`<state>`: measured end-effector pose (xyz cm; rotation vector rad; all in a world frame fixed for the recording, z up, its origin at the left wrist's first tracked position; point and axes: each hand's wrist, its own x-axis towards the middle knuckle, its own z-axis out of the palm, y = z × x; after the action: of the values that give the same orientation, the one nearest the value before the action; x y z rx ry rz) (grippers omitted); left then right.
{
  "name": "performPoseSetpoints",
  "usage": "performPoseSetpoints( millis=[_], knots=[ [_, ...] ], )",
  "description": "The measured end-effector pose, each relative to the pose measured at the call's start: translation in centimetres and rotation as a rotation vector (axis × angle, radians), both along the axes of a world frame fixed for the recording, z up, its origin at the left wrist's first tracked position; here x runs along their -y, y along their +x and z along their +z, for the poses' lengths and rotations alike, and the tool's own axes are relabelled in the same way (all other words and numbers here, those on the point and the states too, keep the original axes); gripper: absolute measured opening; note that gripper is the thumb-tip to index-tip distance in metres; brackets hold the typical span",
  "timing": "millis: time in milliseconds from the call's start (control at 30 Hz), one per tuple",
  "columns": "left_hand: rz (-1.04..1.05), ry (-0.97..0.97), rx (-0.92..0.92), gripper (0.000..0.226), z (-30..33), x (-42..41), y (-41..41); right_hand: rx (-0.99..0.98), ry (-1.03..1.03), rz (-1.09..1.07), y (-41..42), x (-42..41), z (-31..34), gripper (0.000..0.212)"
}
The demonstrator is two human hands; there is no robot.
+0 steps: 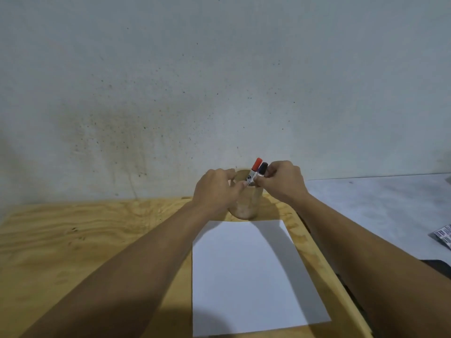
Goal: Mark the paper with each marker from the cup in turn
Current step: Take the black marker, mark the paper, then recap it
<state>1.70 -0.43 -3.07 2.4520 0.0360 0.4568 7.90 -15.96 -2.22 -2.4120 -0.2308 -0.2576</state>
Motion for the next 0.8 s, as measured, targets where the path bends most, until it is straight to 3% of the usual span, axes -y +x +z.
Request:
performPoseSetpoints(
  millis=[300, 367, 433, 600, 700, 800],
  knots=[
    [-0.055, -0.118, -0.114, 0.043, 0.2, -0.5, 0.1, 0.186, 0.303, 0.096, -1.1, 0.2, 5.4, 0.020],
    [-0.042, -0.202, -0.106, 0.053, 1.0, -0.6, -0.2, 0.230, 0.355, 0.175, -2.0, 0.0, 6.9, 0.021],
    [0.000, -0.367, -0.037, 0.049, 2.3, -0.8, -0.8, 0.253, 0.344, 0.257, -3.2, -0.3, 7.9, 0.020],
    [-0.178, -0.966, 0.006, 0.033, 5.3, -2.9, -3.5, 0.015, 0.228, 0.425, -5.7, -1.1, 7.0, 0.016],
    [-0.271, -1.025, -0.006, 0.031, 4.9, -4.0, -4.9, -0.115, 0.245, 0.438, -6.9, -1.9, 5.7, 0.018],
    [-0.219, -1.010, 0.013, 0.020, 3.8, -4.6, -6.0, -0.235, 0.281, 0.480, -7.9, -2.7, 4.8, 0.017]
  ],
)
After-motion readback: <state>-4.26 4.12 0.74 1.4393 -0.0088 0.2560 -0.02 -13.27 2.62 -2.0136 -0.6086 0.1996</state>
